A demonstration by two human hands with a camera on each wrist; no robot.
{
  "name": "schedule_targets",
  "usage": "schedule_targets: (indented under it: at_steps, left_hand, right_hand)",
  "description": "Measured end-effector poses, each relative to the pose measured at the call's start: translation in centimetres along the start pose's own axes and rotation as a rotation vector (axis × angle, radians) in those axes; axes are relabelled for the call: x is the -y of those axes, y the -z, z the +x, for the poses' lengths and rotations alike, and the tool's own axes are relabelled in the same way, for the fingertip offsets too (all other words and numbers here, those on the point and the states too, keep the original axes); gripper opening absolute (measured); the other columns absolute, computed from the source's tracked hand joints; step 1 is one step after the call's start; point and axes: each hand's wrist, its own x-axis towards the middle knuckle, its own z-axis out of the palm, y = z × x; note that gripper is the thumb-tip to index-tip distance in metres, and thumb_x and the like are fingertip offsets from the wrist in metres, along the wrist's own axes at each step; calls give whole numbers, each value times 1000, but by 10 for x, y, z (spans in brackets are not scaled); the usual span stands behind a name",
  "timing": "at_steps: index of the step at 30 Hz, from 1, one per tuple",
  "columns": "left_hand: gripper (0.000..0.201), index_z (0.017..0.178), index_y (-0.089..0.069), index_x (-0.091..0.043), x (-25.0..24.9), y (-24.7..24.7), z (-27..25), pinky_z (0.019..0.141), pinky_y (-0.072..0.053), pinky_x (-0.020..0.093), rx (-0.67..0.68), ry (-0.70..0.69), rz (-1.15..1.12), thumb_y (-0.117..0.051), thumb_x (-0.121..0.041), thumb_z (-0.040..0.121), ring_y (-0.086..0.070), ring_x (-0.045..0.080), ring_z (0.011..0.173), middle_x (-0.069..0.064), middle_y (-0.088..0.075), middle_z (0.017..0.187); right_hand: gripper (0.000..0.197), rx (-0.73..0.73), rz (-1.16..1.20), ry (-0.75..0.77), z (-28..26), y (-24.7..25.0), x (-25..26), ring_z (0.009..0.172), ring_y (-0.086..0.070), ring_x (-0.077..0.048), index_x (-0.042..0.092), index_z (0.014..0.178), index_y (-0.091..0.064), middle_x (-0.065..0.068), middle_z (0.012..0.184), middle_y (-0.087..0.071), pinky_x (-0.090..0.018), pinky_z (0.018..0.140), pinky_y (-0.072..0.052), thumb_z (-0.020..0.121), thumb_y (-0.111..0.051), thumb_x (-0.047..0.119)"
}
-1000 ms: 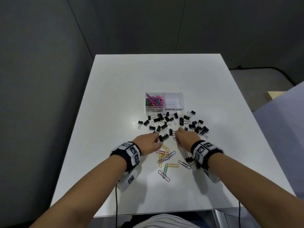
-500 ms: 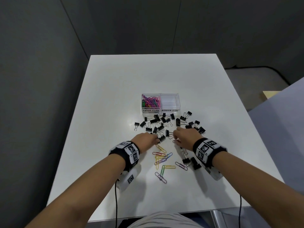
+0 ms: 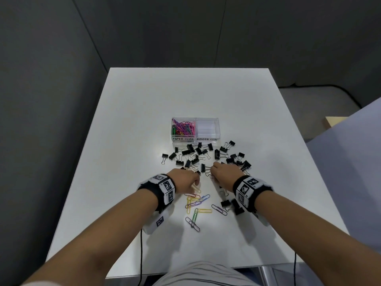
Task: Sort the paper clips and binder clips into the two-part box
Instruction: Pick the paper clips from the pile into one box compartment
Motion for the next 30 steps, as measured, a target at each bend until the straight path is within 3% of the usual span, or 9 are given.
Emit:
schedule_targets:
  at_steps: [3,7,11,15,18,21,24,26,30]
  left_hand:
    - [23,110,-56,-13,-3,3,1,81,-45,34,-8,-32,41,-51,-27,93,-56,26,107,6,-56,117]
    - [25,111,-56,-9,-6,-1,0,79,-46,36,-60,-38,99,-42,-24,97,-55,26,107,8,-53,118]
    - [21,110,-53,-9,-6,-6,-4,79,-44,35,-94,-8,14,-38,-17,97,-56,27,105,9,-58,115]
    - [31,128,-47,-11,-3,-7,-13,90,-45,35,-113,8,-78,-35,-12,99,-55,25,113,7,-51,128]
    - [29,123,-45,-10,-3,-10,-20,81,-43,34,-100,42,-172,-39,-7,95,-56,26,94,11,-56,121]
    - [22,116,-44,-11,-5,-20,-29,73,-37,29,-115,75,-176,-44,-18,95,-48,21,79,10,-63,109]
    - [29,115,-47,-15,-9,-29,-34,74,-40,28,-169,83,-147,-45,-34,94,-58,23,86,4,-66,107]
    - [29,114,-50,-16,-12,-33,-33,79,-43,30,-181,118,-167,-47,-34,92,-61,23,96,3,-65,109]
    - [22,109,-55,-14,-12,-34,-28,83,-43,33,-205,176,-194,-48,-27,93,-58,24,103,5,-61,113]
  right_hand:
    - [24,-63,70,27,-3,7,0,90,-58,-29,3,110,-51,-13,110,-55,-35,64,-39,95,-38,17]
    - [24,-99,150,-68,-12,16,0,78,-55,-27,8,111,-50,-12,99,-65,-36,66,-42,97,-34,20]
    - [32,-29,206,-97,-31,2,1,97,-62,-29,14,126,-47,-10,110,-65,-35,79,-47,95,-38,11]
    - [28,115,334,-118,-40,-10,9,95,-57,-28,11,121,-46,-13,116,-59,-33,78,-41,94,-40,9]
    - [22,115,330,-133,-47,-11,20,81,-50,-23,10,112,-48,-12,108,-61,-30,72,-35,96,-35,17]
    - [29,100,246,-129,-58,-11,29,89,-60,-26,12,107,-53,-6,105,-63,-31,74,-43,95,-41,35]
    - [23,143,218,-128,-65,-17,35,85,-57,-23,14,96,-50,-5,106,-63,-30,72,-41,91,-50,37]
    - [12,140,259,-167,-66,-20,37,80,-48,-19,19,89,-44,-6,107,-63,-27,70,-36,92,-48,29]
    - [7,126,319,-209,-60,-20,39,82,-48,-19,17,92,-51,-5,103,-61,-26,73,-37,93,-45,20]
